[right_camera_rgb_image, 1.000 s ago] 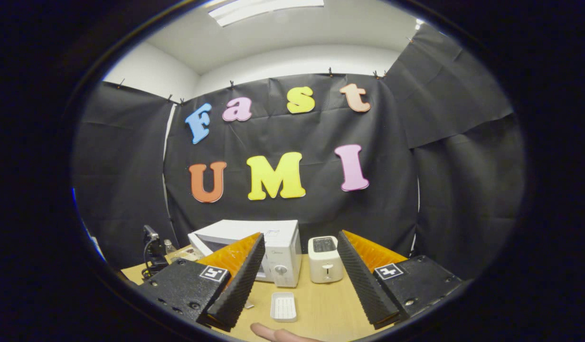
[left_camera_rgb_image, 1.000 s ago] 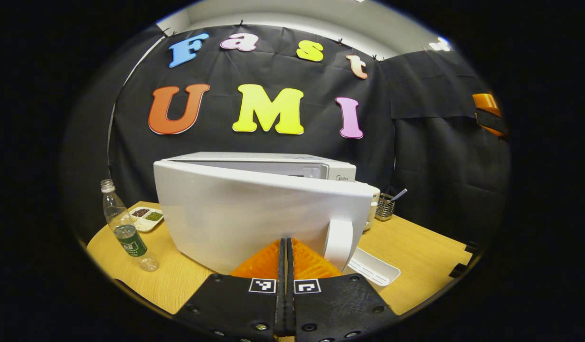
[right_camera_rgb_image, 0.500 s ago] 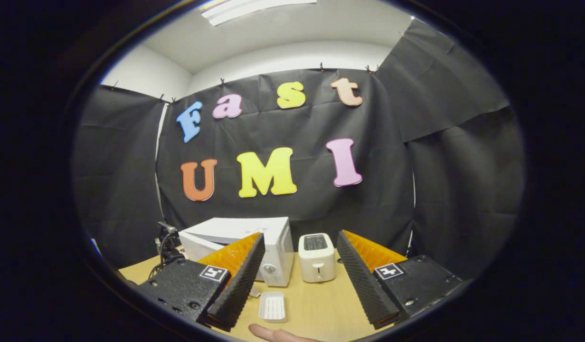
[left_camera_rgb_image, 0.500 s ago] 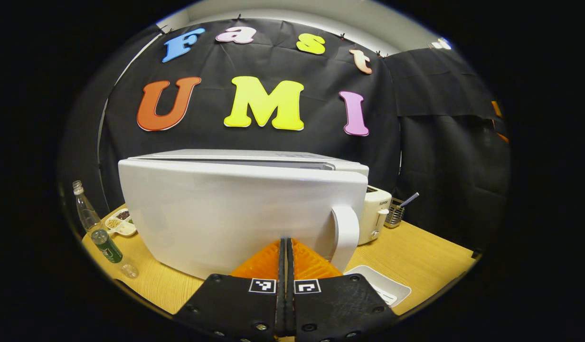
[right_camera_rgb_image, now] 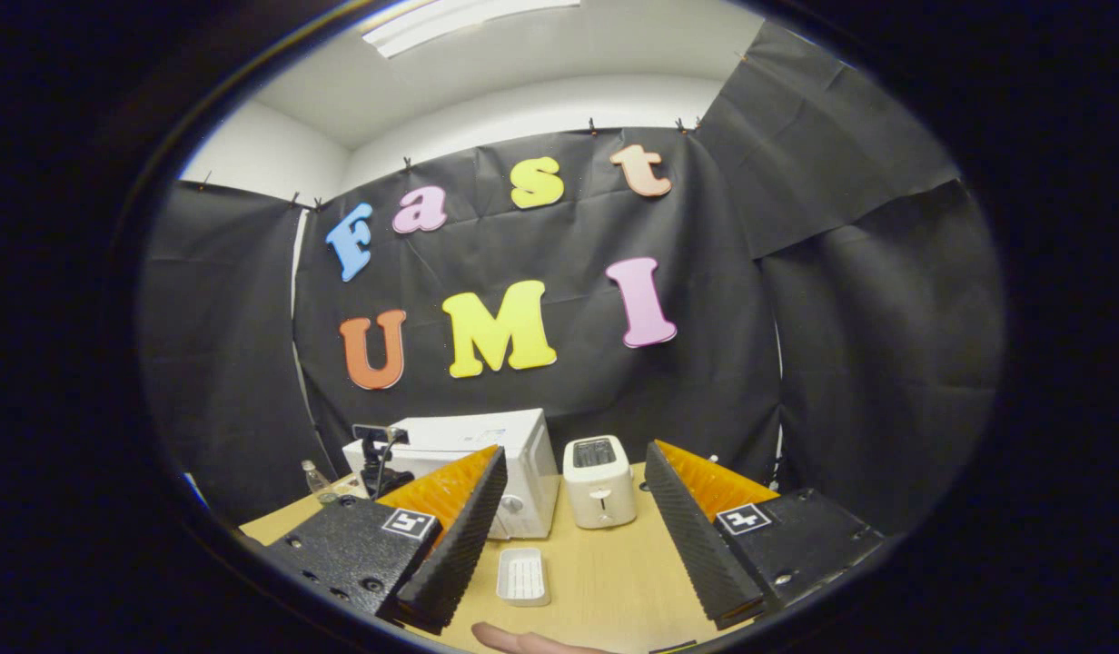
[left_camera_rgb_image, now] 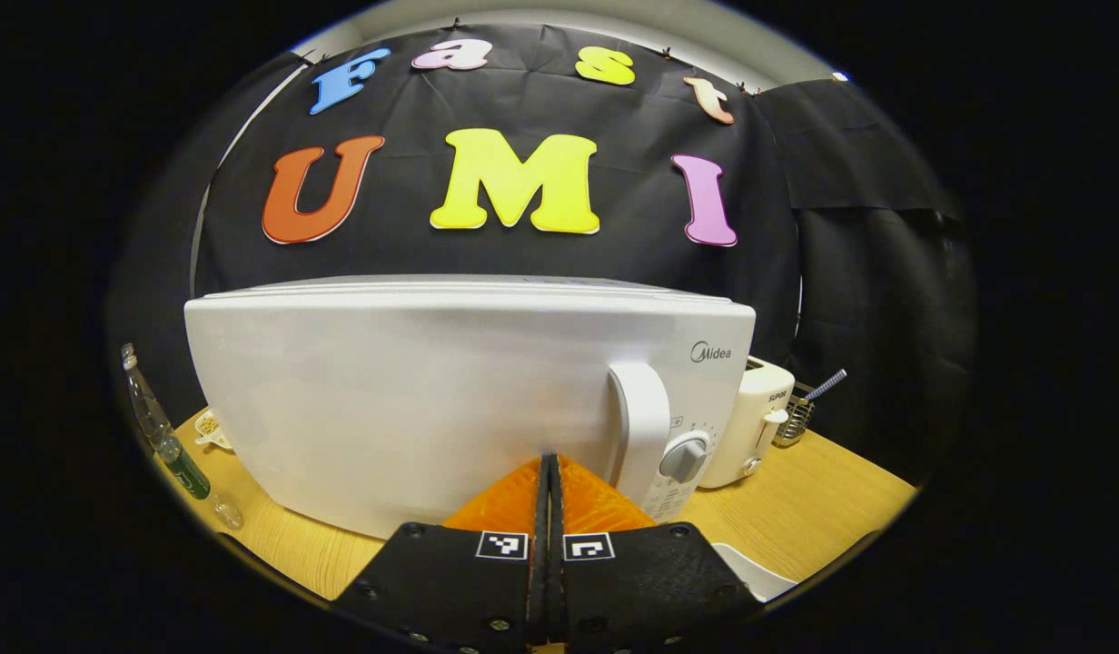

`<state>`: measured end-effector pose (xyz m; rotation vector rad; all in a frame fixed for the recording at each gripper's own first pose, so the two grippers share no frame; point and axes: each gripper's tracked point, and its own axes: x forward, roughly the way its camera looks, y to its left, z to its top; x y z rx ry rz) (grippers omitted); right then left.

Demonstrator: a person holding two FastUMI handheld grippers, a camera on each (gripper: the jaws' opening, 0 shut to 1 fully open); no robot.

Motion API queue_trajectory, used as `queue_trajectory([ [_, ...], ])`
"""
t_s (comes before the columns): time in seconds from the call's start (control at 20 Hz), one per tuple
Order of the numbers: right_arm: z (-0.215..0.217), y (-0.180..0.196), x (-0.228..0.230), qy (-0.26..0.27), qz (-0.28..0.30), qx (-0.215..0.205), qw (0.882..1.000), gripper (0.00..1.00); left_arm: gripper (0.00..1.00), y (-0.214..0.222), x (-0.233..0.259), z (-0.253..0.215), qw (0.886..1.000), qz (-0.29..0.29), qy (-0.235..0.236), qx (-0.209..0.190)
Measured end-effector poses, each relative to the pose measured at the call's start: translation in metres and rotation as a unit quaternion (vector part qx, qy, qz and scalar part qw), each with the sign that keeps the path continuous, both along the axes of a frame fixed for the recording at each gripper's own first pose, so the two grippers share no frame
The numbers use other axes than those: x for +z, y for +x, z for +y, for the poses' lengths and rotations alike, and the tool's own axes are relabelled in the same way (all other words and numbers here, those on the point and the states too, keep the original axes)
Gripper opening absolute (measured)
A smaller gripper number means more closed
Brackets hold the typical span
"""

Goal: Open the microwave oven with the left hand, put the food in, and close the microwave oven.

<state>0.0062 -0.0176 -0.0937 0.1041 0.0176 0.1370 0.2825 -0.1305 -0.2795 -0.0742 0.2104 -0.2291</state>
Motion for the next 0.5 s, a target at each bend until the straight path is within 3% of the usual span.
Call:
queue_trajectory([
  [0.3,-0.004,-0.025,-0.009,0.008,0.010,-0.002,1.000,0.98,0.00,0.005,-0.017,-0.003,0.998,0.055,-0.034,0.011],
  [0.5,-0.002,-0.038,-0.012,0.014,0.017,0.003,1.000,0.97,0.00,-0.003,-0.040,0.008,0.995,0.093,-0.005,0.025],
])
